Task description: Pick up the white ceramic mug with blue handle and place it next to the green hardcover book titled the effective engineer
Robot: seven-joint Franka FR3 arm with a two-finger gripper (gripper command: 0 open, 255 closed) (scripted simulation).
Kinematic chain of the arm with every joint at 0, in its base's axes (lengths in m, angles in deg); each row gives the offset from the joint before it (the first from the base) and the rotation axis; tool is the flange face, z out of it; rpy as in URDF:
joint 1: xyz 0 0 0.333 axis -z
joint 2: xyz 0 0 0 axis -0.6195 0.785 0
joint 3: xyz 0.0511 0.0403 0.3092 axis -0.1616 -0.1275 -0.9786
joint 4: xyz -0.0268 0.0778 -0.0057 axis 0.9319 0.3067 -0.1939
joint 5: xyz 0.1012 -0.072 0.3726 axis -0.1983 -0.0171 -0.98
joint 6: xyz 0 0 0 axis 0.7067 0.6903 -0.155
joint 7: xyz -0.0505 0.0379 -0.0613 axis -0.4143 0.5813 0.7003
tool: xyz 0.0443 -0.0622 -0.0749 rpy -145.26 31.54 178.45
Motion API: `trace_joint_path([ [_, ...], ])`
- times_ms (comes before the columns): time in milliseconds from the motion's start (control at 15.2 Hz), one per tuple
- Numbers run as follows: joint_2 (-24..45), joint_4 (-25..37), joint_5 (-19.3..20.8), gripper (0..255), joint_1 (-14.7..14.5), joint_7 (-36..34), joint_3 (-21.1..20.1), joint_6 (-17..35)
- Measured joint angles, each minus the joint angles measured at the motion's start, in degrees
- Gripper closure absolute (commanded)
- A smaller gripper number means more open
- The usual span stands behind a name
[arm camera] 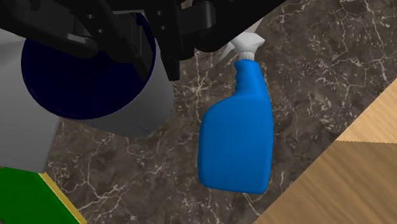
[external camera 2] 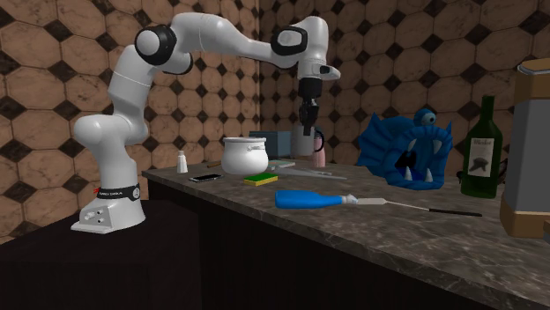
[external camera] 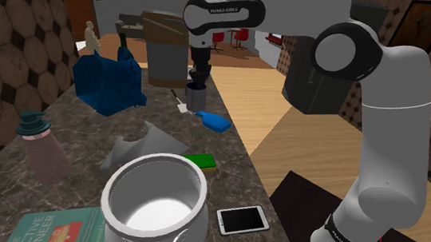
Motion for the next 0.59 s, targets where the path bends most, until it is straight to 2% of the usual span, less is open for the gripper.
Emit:
trace_joint_path([
  [462,0.93,6.82,0.01,255,-0.09,0.13,0.00,-5.90],
  [594,-0.73,4.82,0.03,255,-1.00,-1.16,-0.38,-5.60],
])
